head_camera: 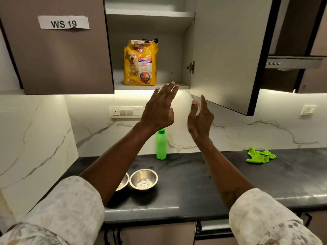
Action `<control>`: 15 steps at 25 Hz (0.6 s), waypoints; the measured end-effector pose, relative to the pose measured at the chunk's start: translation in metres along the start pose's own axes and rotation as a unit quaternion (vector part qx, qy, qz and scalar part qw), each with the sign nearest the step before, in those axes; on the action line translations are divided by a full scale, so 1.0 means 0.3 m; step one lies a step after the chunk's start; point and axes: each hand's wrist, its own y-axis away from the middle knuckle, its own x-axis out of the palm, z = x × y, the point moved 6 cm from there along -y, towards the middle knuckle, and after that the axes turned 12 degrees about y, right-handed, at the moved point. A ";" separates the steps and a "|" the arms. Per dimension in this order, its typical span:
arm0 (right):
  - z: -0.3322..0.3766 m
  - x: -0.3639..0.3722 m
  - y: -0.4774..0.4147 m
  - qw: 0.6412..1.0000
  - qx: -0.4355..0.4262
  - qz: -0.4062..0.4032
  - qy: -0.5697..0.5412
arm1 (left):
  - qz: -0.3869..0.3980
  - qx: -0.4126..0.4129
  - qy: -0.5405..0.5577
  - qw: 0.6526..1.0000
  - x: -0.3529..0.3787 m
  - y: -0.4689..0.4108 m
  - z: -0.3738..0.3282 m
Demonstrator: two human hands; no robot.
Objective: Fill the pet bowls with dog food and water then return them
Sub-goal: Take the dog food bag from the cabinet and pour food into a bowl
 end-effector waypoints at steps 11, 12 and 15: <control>0.085 0.330 -0.055 0.985 -0.105 0.135 -0.023 | 0.003 -0.130 -0.025 0.991 0.004 0.043 0.327; 0.095 0.370 -0.065 0.984 -0.108 0.138 -0.026 | 0.001 -0.139 -0.024 0.990 0.005 0.041 0.368; 0.126 0.499 -0.096 0.981 -0.113 0.151 -0.036 | -0.005 -0.159 -0.016 0.987 0.013 0.021 0.501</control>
